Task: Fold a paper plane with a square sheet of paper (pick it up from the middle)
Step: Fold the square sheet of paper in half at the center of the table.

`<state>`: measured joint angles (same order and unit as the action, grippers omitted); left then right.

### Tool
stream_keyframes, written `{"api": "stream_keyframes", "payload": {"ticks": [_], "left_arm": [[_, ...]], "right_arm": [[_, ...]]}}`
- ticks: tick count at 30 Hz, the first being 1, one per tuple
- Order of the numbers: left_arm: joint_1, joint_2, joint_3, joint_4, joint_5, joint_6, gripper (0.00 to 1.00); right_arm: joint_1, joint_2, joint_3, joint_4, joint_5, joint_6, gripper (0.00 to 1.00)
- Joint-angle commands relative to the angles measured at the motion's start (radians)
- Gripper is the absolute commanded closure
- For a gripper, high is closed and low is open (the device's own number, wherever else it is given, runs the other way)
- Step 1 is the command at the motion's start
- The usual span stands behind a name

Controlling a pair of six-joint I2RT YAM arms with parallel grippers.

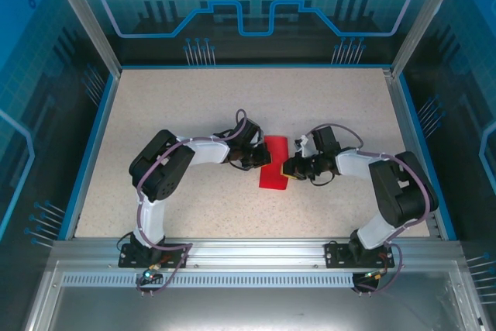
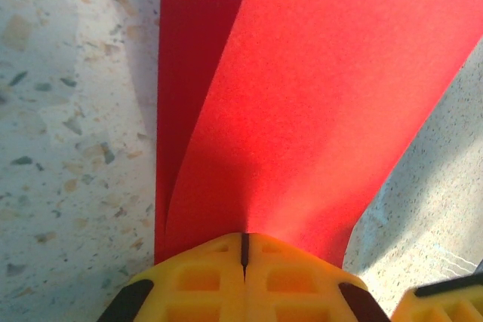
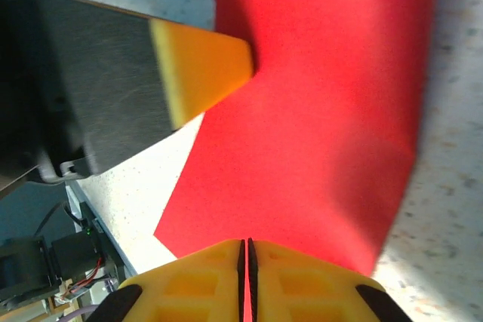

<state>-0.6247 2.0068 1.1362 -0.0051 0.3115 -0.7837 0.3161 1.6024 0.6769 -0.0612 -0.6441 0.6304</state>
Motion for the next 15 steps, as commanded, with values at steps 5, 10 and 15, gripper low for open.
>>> {"api": "stream_keyframes", "payload": {"ticks": [5,10,15], "left_arm": [[-0.016,0.075,-0.038,-0.110,-0.055,0.024,1.00],[-0.015,0.074,-0.037,-0.109,-0.055,0.024,1.00],[-0.017,0.074,-0.036,-0.110,-0.057,0.027,1.00]], "right_arm": [[0.028,0.042,-0.062,-0.001,0.012,-0.001,0.89],[0.027,0.052,-0.085,-0.004,0.030,-0.014,0.89],[0.025,0.030,-0.075,-0.034,0.030,-0.019,0.89]]}}
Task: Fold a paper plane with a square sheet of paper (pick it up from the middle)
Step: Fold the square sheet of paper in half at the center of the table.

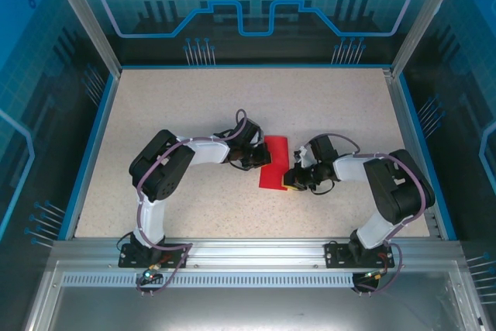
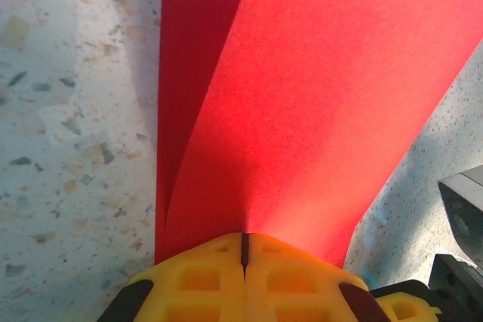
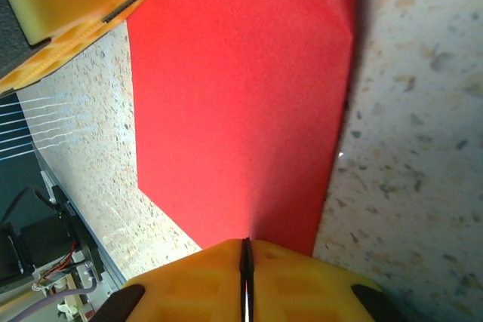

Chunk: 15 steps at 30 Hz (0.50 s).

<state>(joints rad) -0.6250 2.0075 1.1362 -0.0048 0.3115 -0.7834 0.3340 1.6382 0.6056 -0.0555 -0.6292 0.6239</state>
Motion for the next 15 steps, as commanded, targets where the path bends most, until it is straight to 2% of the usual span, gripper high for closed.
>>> {"api": "stream_keyframes", "payload": {"ticks": [1,7,15], "left_arm": [[-0.018,0.074,-0.036,-0.112,-0.057,0.027,1.00],[-0.019,0.074,-0.037,-0.110,-0.055,0.025,1.00],[-0.020,0.077,-0.032,-0.114,-0.058,0.025,1.00]], "right_arm": [[0.008,-0.025,-0.003,-0.038,0.005,-0.008,0.89],[0.014,-0.099,-0.017,-0.042,-0.032,-0.004,0.85],[0.037,-0.047,-0.024,-0.080,-0.003,-0.032,0.86]]}}
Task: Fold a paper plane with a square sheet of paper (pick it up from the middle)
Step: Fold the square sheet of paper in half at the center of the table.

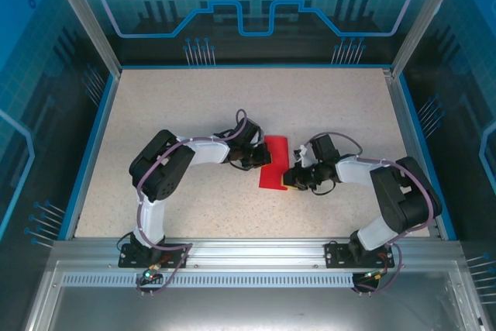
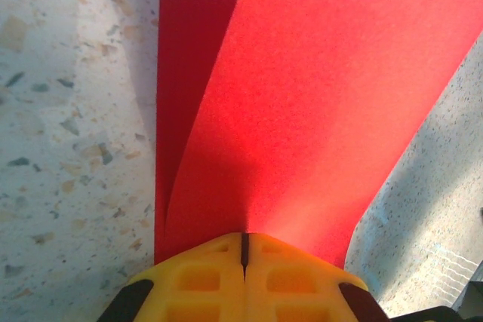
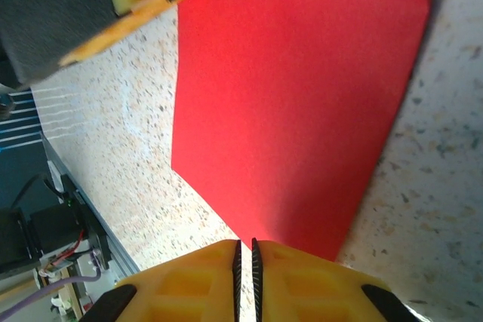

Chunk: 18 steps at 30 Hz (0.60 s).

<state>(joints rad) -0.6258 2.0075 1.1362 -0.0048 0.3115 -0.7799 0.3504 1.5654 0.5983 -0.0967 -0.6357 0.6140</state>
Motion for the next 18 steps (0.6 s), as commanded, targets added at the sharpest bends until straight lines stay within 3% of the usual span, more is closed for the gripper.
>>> {"api": "stream_keyframes", "payload": {"ticks": [1,8,18], "left_arm": [[-0.020,0.076,-0.032,-0.115,-0.058,0.022,1.00],[-0.021,0.079,-0.032,-0.116,-0.058,0.024,1.00],[-0.021,0.079,-0.030,-0.124,-0.059,0.028,1.00]], "right_arm": [[0.020,0.032,-0.016,-0.045,0.015,-0.027,0.86],[0.021,0.091,-0.012,-0.081,0.083,-0.044,0.88],[-0.049,-0.019,0.089,-0.100,0.008,-0.020,0.89]]}}
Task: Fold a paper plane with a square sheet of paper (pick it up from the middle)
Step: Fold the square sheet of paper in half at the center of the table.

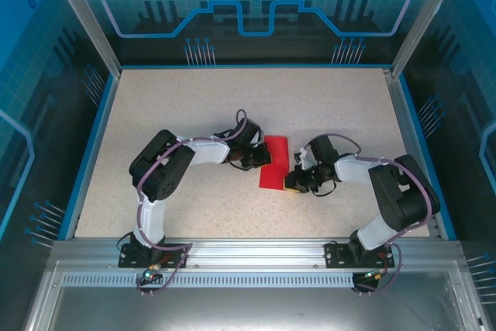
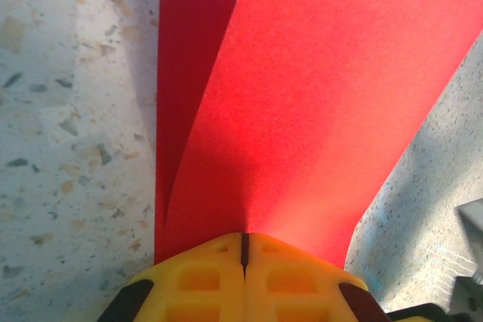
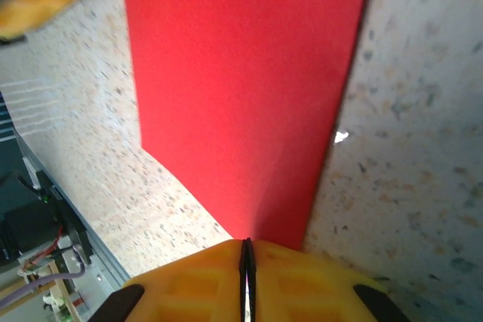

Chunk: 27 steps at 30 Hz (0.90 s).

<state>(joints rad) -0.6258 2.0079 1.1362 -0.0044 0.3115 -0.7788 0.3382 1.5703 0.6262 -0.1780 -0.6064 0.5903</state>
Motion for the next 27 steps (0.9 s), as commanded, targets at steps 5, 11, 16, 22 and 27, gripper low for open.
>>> {"api": "stream_keyframes", "payload": {"ticks": [5,11,16,22,27], "left_arm": [[-0.021,0.081,-0.027,-0.128,-0.059,0.030,1.00],[-0.021,0.082,-0.024,-0.135,-0.060,0.035,1.00],[-0.021,0.084,-0.020,-0.138,-0.058,0.038,1.00],[-0.022,0.086,-0.015,-0.143,-0.062,0.040,1.00],[-0.022,0.086,-0.018,-0.143,-0.062,0.041,1.00]], "right_arm": [[-0.054,0.066,0.138,-0.019,-0.023,-0.010,0.90],[-0.056,0.150,0.134,0.013,0.008,0.008,0.90],[-0.057,0.176,0.125,-0.003,0.048,-0.005,0.90],[-0.062,0.153,0.159,-0.048,0.058,-0.002,0.90],[-0.091,0.108,0.192,-0.041,0.005,0.005,0.89]]}}
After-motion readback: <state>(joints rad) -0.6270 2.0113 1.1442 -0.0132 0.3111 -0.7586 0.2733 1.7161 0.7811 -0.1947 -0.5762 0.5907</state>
